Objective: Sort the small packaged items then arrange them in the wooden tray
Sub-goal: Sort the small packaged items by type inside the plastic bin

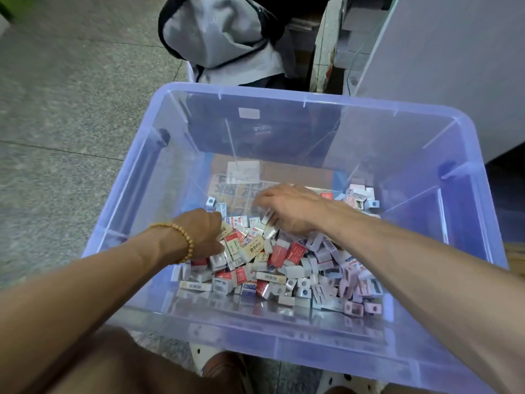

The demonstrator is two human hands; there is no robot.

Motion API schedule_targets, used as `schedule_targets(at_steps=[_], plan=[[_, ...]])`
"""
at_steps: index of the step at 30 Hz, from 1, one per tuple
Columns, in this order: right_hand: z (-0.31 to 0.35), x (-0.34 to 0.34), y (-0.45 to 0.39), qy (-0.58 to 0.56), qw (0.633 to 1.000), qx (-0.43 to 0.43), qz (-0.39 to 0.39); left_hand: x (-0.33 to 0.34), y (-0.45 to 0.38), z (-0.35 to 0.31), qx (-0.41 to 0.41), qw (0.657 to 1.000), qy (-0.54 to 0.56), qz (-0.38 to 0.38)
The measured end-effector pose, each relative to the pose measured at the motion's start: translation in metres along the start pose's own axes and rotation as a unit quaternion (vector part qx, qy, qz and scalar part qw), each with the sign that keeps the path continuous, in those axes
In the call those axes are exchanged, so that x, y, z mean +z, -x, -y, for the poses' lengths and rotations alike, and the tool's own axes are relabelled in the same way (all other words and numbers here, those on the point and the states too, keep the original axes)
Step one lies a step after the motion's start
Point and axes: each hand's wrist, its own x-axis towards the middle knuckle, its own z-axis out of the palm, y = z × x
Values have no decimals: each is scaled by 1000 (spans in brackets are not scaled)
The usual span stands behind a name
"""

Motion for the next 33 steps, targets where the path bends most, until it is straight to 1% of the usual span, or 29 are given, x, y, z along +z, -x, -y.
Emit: schedule_targets(at_steps=[1,2,4,6,8,11,13,15,17,18,19,20,21,24,26,29,33], plan=[[0,4,-4,11,1000,-1,21,0,-2,1,-4,1000,12,-11],[-3,9,-7,17,1000,-3,19,1,-5,3,-8,999,36,-19],[-8,16,-9,21,1000,8,-8,1,-12,4,-13,995,94,-34],[-14,18,-4,17,999,41,-15,0,-16,3,-22,989,138,-54],[-19,17,2,3,998,66,-19,-2,-18,0,-35,979,183,-79],[-19,15,8,-46,995,78,-32,-7,-20,-3,-44,963,244,-106],[-14,15,8,-93,992,81,-15,-11,-24,-4,-65,944,299,-125],[-11,18,7,-133,989,63,0,-16,-34,-7,-94,917,361,-140],[-11,19,6,-159,987,37,-6,-18,-48,-11,-115,889,422,-134],[-11,19,5,-162,986,30,-13,-17,-55,-12,-118,879,444,-127],[-11,20,6,-160,986,28,-25,-16,-63,-13,-118,876,452,-122],[-11,21,5,-161,986,35,-38,-15,-69,-13,-116,880,444,-119],[-12,22,6,-172,983,46,-52,-13,-74,-14,-112,892,421,-121],[-12,27,3,-215,970,78,-88,-6,-80,-12,-71,949,274,-141],[-12,28,-1,-208,969,97,-93,-2,-76,-8,-38,968,200,-145],[-14,30,-10,-218,959,136,-120,0,-74,-5,-1,979,142,-144],[-19,23,-19,-241,934,199,-172,2,-77,-8,25,975,144,-165]])
